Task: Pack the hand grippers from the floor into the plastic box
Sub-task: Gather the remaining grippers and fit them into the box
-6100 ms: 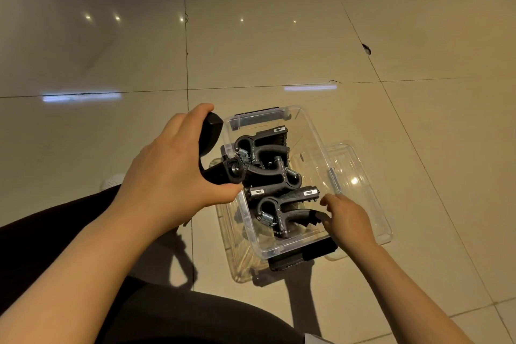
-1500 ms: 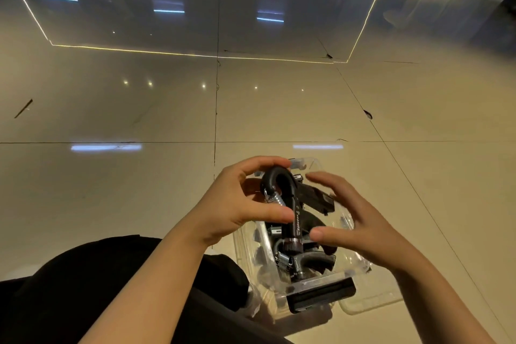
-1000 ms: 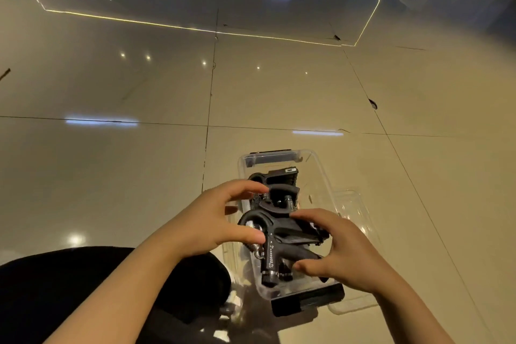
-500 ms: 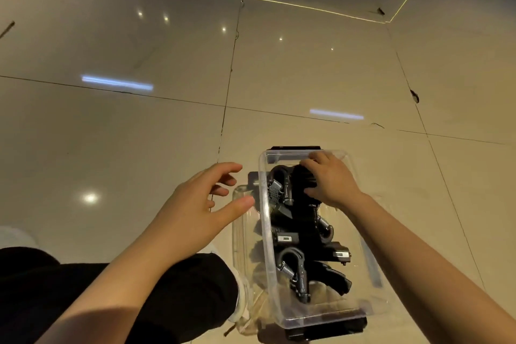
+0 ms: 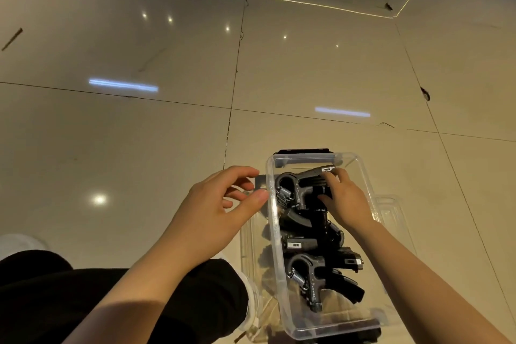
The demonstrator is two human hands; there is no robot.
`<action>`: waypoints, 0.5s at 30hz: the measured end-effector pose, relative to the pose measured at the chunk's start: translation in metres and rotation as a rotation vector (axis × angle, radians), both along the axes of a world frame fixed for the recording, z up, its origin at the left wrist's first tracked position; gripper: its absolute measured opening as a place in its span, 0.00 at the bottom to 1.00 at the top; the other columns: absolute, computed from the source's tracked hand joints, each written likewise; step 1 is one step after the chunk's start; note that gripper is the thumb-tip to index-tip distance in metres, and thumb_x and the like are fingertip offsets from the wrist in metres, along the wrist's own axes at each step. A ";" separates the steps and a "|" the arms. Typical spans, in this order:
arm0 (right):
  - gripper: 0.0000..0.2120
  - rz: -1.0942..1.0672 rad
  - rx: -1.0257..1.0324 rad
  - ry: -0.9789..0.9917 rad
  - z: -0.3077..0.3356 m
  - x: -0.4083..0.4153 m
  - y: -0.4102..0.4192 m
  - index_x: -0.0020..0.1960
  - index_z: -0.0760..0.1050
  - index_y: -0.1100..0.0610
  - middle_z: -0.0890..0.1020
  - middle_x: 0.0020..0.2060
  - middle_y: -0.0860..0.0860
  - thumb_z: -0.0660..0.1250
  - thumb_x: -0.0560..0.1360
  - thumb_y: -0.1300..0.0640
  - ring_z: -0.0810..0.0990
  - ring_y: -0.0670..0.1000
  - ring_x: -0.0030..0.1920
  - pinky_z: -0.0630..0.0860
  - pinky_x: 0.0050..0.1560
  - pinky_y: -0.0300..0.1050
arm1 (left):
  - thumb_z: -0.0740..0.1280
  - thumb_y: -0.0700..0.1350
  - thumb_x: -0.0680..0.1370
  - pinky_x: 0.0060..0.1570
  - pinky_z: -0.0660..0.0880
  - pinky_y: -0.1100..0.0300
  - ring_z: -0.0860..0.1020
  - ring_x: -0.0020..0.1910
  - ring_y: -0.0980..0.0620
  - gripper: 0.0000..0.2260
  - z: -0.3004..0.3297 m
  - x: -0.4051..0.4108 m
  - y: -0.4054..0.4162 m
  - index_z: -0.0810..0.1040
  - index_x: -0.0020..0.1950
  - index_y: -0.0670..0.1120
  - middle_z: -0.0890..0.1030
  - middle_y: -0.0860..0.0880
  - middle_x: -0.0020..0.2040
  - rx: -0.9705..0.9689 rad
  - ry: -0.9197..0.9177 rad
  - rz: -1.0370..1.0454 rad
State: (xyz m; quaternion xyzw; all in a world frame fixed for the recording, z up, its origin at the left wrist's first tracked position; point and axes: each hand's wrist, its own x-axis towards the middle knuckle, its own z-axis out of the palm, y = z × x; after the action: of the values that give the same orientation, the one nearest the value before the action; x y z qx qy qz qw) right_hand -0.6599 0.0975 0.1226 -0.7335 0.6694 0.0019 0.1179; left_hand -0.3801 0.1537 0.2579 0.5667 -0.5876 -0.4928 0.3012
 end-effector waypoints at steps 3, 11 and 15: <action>0.23 0.019 -0.016 -0.007 -0.004 0.006 -0.001 0.64 0.71 0.60 0.71 0.62 0.58 0.71 0.71 0.59 0.78 0.61 0.45 0.74 0.39 0.49 | 0.63 0.61 0.66 0.49 0.73 0.71 0.77 0.48 0.63 0.20 0.001 0.001 0.002 0.75 0.57 0.60 0.78 0.59 0.49 0.020 0.019 -0.002; 0.24 -0.039 -0.037 -0.033 -0.011 0.002 0.006 0.63 0.71 0.61 0.71 0.64 0.59 0.73 0.69 0.61 0.79 0.62 0.44 0.73 0.37 0.47 | 0.66 0.58 0.72 0.50 0.75 0.67 0.76 0.48 0.64 0.15 -0.001 0.003 0.001 0.73 0.57 0.61 0.77 0.61 0.50 0.029 -0.011 -0.034; 0.23 -0.063 -0.033 -0.055 -0.018 0.000 0.012 0.60 0.72 0.63 0.69 0.65 0.61 0.70 0.66 0.69 0.78 0.61 0.35 0.69 0.31 0.44 | 0.69 0.56 0.72 0.50 0.73 0.69 0.75 0.50 0.64 0.17 -0.008 0.007 0.002 0.70 0.59 0.64 0.75 0.62 0.52 0.034 -0.103 -0.120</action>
State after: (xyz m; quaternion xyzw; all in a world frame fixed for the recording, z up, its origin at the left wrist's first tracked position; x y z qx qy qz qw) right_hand -0.6597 0.1091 0.1044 -0.7138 0.6885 -0.0330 0.1240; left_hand -0.3734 0.1557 0.2498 0.5601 -0.6267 -0.4900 0.2311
